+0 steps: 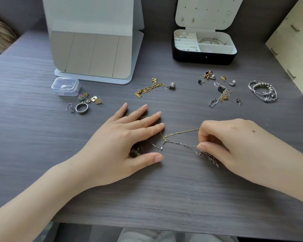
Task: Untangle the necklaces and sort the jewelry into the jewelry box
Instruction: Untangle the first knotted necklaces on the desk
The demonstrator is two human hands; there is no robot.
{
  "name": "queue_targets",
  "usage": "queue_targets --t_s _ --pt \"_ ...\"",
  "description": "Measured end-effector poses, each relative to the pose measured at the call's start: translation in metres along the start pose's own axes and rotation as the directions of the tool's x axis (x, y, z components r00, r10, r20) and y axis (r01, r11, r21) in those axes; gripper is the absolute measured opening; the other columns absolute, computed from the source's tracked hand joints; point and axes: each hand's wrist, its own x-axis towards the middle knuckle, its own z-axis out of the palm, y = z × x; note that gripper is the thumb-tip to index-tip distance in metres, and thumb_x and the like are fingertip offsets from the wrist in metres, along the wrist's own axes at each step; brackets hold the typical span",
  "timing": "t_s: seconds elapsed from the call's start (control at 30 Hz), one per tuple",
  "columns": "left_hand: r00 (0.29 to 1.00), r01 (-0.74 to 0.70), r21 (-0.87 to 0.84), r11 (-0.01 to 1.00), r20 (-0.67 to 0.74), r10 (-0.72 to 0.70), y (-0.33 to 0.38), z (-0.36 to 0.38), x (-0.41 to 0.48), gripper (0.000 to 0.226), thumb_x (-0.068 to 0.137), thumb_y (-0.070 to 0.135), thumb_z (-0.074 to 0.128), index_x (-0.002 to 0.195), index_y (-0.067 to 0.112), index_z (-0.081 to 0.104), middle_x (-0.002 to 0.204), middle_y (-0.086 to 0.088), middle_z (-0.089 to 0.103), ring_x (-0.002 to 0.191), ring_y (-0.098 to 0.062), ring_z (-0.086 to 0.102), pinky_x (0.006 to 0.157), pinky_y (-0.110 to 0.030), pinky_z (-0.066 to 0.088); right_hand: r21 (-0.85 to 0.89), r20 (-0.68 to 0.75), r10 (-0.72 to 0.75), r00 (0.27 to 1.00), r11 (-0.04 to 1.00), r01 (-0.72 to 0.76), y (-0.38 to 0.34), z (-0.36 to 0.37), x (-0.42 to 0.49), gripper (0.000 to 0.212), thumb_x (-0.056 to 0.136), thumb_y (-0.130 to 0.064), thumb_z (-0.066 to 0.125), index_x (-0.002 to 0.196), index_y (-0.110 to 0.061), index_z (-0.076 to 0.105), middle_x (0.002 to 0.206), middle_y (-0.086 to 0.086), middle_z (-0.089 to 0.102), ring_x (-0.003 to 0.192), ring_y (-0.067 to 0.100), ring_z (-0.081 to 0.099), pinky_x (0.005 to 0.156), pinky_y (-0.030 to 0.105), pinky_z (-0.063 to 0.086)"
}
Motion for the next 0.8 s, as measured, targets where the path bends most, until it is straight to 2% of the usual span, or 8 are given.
queue_targets --t_s 0.1,0.17,0.23,0.3,0.37,0.47,0.67,0.8 --pt "0.994 0.074 -0.116 0.990 -0.066 -0.082 0.001 -0.003 0.001 0.056 0.086 0.057 0.040 0.132 0.027 0.052 0.146 0.013 0.037 0.140 -0.007 0.025 0.117 -0.033 0.015 -0.060 -0.009 -0.005 1.000 0.998 0.005 0.002 -0.002 0.005 0.020 0.085 -0.048 0.042 0.081 -0.029 0.048 0.071 -0.016 0.051 0.070 0.004 0.045 0.070 0.026 0.040" --pt "0.975 0.144 -0.136 0.980 -0.150 -0.164 -0.001 -0.007 0.003 0.049 0.087 0.048 0.042 0.125 0.022 0.059 0.139 0.006 0.050 0.131 -0.012 0.041 0.110 -0.024 0.024 -0.050 -0.032 -0.010 0.999 0.999 0.009 0.002 -0.003 0.007 0.028 0.076 -0.054 0.036 0.082 -0.030 0.050 0.072 -0.017 0.052 0.071 0.003 0.046 0.070 0.027 0.041" --pt "0.962 0.183 -0.019 0.983 -0.204 -0.183 -0.005 -0.011 0.006 0.043 0.086 0.043 0.046 0.115 0.016 0.064 0.121 0.000 0.061 0.110 -0.021 0.055 0.096 -0.021 0.033 -0.012 -0.047 -0.014 0.999 1.000 0.013 0.002 -0.003 0.008 0.029 0.073 -0.055 0.037 0.083 -0.032 0.052 0.071 -0.016 0.053 0.071 0.003 0.048 0.068 0.026 0.040" --pt "0.960 0.224 0.100 0.969 -0.193 -0.202 -0.008 -0.015 0.009 0.037 0.083 0.040 0.052 0.105 0.014 0.066 0.103 -0.004 0.061 0.092 -0.026 0.055 0.083 -0.024 0.033 0.014 -0.066 -0.029 0.997 0.999 0.030 0.003 -0.002 0.007 0.027 0.073 -0.053 0.040 0.082 -0.032 0.054 0.069 -0.016 0.053 0.071 0.000 0.047 0.065 0.026 0.039" --pt "0.960 0.257 0.140 0.956 -0.156 -0.235 -0.011 -0.017 0.012 0.024 0.085 0.031 0.060 0.096 0.010 0.064 0.093 -0.007 0.055 0.082 -0.026 0.049 0.074 -0.026 0.030 0.029 -0.078 -0.030 0.996 0.999 0.033 0.005 -0.001 0.005 0.025 0.074 -0.052 0.042 0.081 -0.032 0.056 0.067 -0.016 0.053 0.070 -0.001 0.048 0.063 0.026 0.039" --pt "0.967 0.255 0.165 0.953 -0.073 -0.246 -0.010 -0.021 0.020 0.008 0.088 0.014 0.059 0.091 0.006 0.060 0.089 -0.007 0.049 0.082 -0.031 0.049 0.073 -0.030 0.030 0.039 -0.087 -0.026 0.996 0.999 0.029 0.010 0.001 0.002 0.022 0.074 -0.049 0.045 0.079 -0.032 0.057 0.064 -0.017 0.053 0.067 -0.001 0.048 0.061 0.023 0.038" --pt "0.947 0.305 0.220 0.927 0.037 -0.320 -0.001 -0.030 0.028 0.009 0.096 0.019 0.044 0.097 0.011 0.048 0.098 -0.006 0.045 0.094 -0.029 0.047 0.078 -0.030 0.031 0.059 -0.113 -0.001 0.994 0.998 0.008 0.016 0.006 -0.007 0.017 0.077 -0.050 0.053 0.083 -0.034 0.054 0.071 -0.015 0.052 0.071 -0.001 0.048 0.063 0.022 0.038" --pt "0.916 0.401 -0.056 0.914 0.009 -0.401 0.026 -0.047 0.032 0.008 0.094 0.020 0.048 0.088 0.019 0.045 0.088 0.004 0.057 0.082 -0.021 0.053 0.068 -0.030 0.038 0.081 -0.098 0.029 0.995 0.996 -0.021 0.018 0.008 -0.015 0.036 0.066 -0.065 0.047 0.087 -0.036 0.050 0.079 -0.017 0.048 0.073 -0.003 0.045 0.066 0.023 0.037"
